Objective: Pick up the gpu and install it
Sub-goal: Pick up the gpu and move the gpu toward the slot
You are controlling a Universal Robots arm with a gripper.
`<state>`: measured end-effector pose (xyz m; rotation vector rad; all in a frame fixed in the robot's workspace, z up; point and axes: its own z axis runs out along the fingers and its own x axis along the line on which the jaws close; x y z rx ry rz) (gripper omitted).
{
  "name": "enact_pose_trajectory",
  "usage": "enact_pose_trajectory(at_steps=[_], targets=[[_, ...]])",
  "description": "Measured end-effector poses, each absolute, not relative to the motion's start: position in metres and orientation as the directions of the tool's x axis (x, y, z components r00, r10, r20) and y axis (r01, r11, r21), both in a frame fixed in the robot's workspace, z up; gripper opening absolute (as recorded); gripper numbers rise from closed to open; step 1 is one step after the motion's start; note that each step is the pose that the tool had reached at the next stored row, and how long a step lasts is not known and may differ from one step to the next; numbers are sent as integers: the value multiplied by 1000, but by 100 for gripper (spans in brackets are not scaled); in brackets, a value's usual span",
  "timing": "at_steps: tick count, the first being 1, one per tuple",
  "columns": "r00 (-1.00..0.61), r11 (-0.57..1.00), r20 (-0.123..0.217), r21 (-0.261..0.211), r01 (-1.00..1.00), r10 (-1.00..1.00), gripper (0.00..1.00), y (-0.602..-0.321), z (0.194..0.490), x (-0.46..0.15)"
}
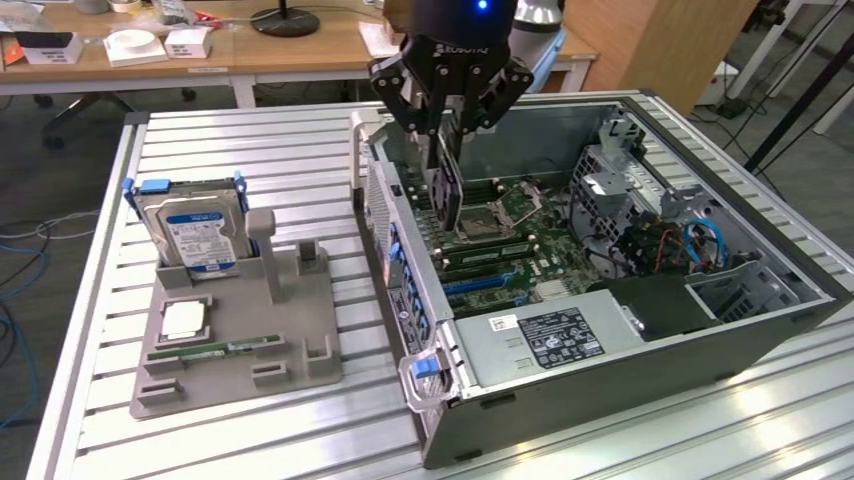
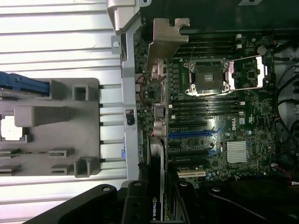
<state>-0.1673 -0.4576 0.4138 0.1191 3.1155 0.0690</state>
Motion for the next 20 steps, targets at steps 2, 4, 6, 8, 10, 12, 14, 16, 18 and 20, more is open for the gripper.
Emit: enact_pose_trajectory(at_steps=[2,4,6,8,10,12,14,16,18,20], targets=[[-997,996,-21,45,76,77,26,-458,414,-165],[-997,996,-21,45,76,77,26,-458,414,-164],[-997,996,-21,45,76,77,26,-458,414,-162],[-997,996,-21,45,76,77,26,-458,414,-160],[-997,996,-21,45,76,77,26,-458,414,-158],[-997,996,-21,45,76,77,26,-458,414,-156],[-997,996,-21,45,76,77,26,-458,414,-154],[-997,996,-21,45,76,77,26,-458,414,-152],[-997,996,-21,45,76,77,26,-458,414,-149],[-997,996,-21,45,76,77,26,-458,414,-147]])
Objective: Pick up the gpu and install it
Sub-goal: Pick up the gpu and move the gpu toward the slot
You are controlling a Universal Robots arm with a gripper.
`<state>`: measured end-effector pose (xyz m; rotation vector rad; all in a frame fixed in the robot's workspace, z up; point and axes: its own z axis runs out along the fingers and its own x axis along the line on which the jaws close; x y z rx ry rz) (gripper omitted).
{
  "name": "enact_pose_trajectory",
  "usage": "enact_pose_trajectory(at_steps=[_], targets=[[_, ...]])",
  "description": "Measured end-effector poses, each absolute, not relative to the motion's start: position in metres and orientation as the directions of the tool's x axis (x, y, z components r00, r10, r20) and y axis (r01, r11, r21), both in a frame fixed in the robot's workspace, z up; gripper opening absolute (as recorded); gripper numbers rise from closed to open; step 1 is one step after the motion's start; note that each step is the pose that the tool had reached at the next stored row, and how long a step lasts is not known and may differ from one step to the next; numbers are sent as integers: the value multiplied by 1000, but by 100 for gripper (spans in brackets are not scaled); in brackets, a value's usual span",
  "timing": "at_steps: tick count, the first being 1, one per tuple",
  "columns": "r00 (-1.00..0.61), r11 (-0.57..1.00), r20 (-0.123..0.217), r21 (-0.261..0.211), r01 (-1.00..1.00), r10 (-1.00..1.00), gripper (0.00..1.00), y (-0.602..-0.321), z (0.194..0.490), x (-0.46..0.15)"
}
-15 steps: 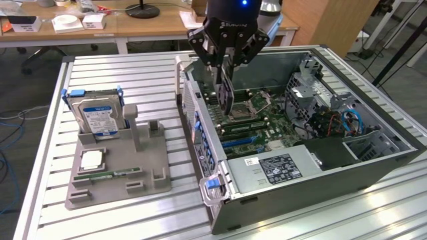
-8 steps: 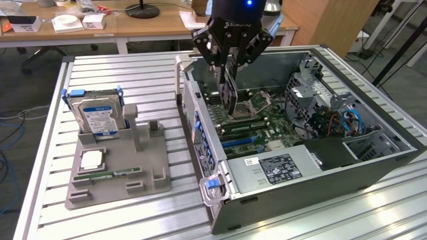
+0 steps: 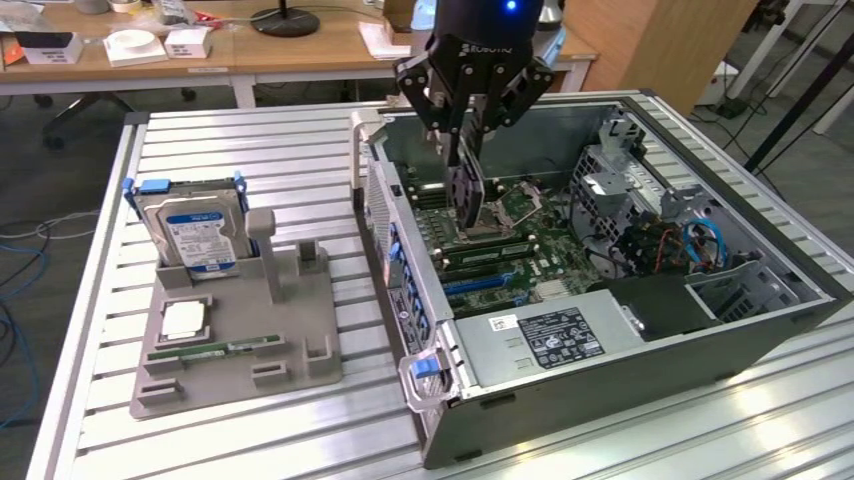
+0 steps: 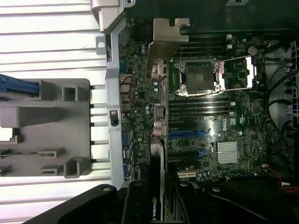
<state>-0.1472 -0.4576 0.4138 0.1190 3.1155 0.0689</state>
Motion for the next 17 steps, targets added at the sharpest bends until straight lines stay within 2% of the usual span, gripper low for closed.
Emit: enact_pose_trajectory(at_steps=[17], targets=[[-997,996,-21,45,76,77,26,-458,414,-132]])
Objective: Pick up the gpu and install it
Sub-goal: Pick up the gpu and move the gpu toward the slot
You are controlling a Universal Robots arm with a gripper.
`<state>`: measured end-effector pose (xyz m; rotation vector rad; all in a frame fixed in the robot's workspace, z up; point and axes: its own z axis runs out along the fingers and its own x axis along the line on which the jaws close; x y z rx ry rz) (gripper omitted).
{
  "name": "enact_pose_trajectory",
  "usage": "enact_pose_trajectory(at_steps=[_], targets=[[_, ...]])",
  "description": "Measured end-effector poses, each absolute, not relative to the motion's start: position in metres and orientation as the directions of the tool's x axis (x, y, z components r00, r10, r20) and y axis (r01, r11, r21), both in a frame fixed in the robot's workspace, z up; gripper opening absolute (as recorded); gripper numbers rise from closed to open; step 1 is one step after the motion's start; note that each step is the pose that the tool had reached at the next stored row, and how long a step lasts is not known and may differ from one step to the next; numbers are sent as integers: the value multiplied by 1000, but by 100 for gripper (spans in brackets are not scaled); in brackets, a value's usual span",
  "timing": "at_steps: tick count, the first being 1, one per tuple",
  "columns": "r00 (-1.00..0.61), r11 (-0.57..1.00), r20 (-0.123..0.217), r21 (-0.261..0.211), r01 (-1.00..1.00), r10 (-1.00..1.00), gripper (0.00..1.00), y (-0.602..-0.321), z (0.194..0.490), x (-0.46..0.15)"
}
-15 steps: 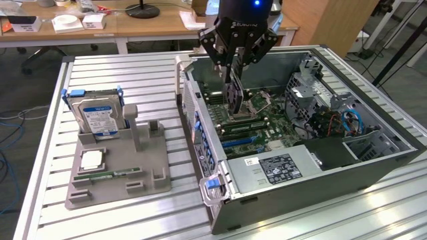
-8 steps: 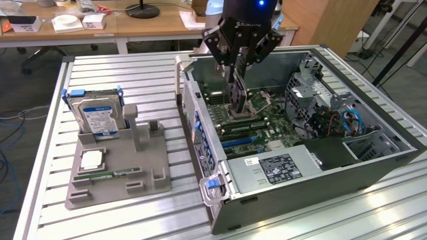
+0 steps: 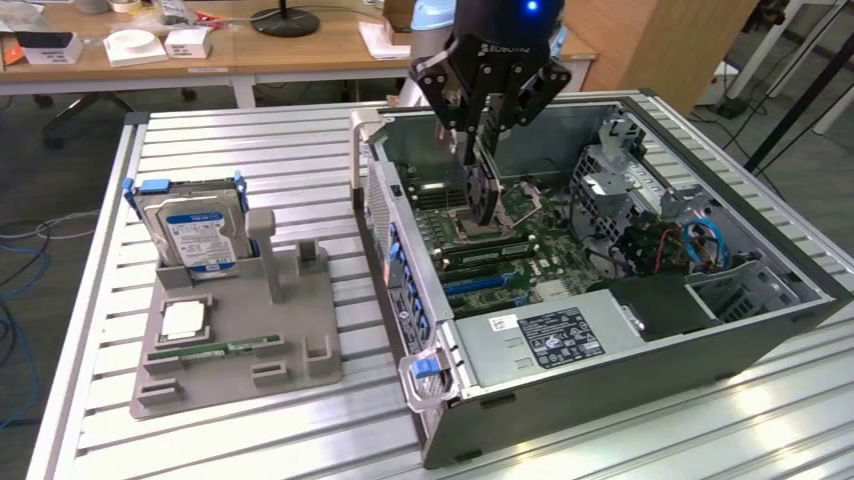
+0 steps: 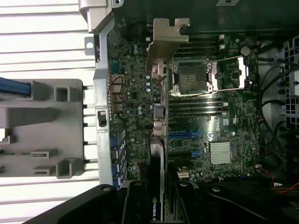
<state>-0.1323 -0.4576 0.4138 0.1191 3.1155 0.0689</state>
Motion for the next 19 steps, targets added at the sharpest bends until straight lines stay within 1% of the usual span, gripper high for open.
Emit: enact_pose_trajectory(at_steps=[19], targets=[[-997,996,-21,45,76,77,26,-458,414,-117]])
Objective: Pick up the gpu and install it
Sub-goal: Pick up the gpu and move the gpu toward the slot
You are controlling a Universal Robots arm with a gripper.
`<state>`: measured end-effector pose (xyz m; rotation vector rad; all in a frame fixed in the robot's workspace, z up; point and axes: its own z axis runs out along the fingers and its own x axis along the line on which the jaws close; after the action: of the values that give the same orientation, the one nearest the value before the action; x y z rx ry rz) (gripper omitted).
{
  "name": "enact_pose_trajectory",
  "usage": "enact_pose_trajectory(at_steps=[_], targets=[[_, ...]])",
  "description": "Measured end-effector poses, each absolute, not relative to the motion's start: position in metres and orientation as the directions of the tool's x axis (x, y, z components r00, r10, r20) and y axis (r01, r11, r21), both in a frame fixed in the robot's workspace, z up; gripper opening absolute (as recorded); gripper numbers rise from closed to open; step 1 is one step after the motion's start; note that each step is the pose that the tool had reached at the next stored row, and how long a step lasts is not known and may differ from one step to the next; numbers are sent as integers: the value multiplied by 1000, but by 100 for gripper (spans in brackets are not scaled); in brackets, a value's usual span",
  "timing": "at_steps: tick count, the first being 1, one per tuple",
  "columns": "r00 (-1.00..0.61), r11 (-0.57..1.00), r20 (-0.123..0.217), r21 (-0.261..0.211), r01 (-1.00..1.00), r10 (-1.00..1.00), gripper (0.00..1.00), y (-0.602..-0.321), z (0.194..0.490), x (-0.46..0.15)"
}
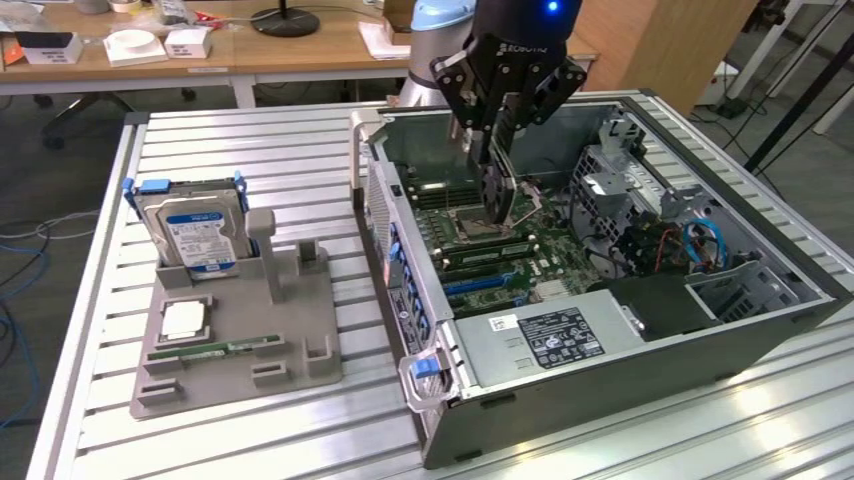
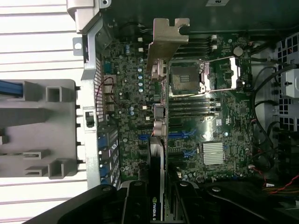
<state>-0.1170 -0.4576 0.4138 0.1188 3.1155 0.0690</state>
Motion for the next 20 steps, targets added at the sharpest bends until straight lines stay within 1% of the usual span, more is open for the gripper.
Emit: enact_pose_trajectory(at_steps=[20], targets=[[-997,996,-21,45,76,77,26,-458,414,-103]])
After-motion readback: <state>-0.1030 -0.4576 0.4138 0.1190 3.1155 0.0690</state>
